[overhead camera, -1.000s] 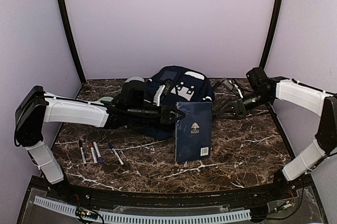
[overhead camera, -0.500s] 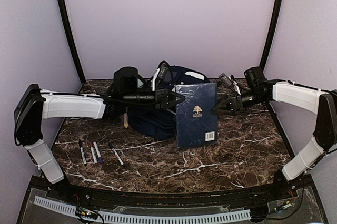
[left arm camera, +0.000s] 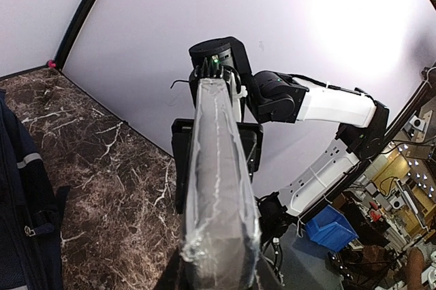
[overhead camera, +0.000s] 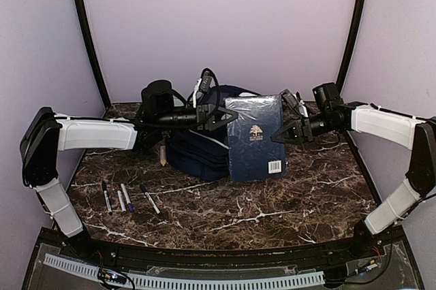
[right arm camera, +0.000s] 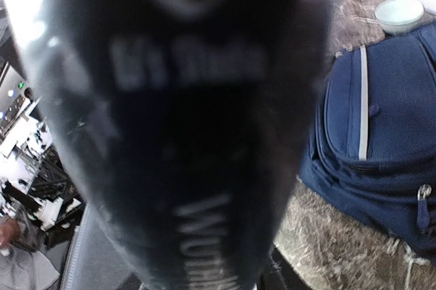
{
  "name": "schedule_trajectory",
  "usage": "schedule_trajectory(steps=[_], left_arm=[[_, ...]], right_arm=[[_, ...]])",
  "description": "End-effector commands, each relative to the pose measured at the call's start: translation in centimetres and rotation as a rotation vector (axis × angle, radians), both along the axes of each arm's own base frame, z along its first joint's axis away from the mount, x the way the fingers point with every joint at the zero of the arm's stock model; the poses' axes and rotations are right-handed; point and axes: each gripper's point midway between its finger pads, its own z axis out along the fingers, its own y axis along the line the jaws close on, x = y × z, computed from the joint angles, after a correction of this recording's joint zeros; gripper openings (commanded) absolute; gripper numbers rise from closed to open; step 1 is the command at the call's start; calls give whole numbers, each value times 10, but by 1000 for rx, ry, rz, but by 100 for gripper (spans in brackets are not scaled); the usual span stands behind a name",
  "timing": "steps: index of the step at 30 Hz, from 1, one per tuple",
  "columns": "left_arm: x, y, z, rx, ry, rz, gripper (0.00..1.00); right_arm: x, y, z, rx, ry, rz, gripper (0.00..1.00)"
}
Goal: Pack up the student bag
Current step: Pass from the left arm to the right, then pass from the right arm to the left
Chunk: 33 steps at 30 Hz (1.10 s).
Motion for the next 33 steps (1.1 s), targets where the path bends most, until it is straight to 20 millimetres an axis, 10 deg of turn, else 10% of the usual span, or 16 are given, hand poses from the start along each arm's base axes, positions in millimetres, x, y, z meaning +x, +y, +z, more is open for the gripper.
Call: schedule_trajectory(steps=[1, 8, 13, 18, 25, 33], left_arm=[[-5, 10, 67, -187, -140, 8, 0], [5, 12, 52, -178, -105, 29, 0], [17, 13, 25, -131, -41, 50, 43], [11, 10, -11, -76, 47, 11, 55], [-11, -3, -41, -28, 130, -64, 58], [-22, -21, -51, -52, 199, -121, 35]], right_arm=[[-14, 10, 25, 54, -9, 64, 29], [-15, 11, 27, 58, 28, 63, 2], [-12, 11, 32, 62, 31, 54, 0], [-3, 12, 31, 45, 46, 29, 0], [9, 14, 32, 46, 72, 10, 0], [21, 19, 45, 52, 105, -1, 0]])
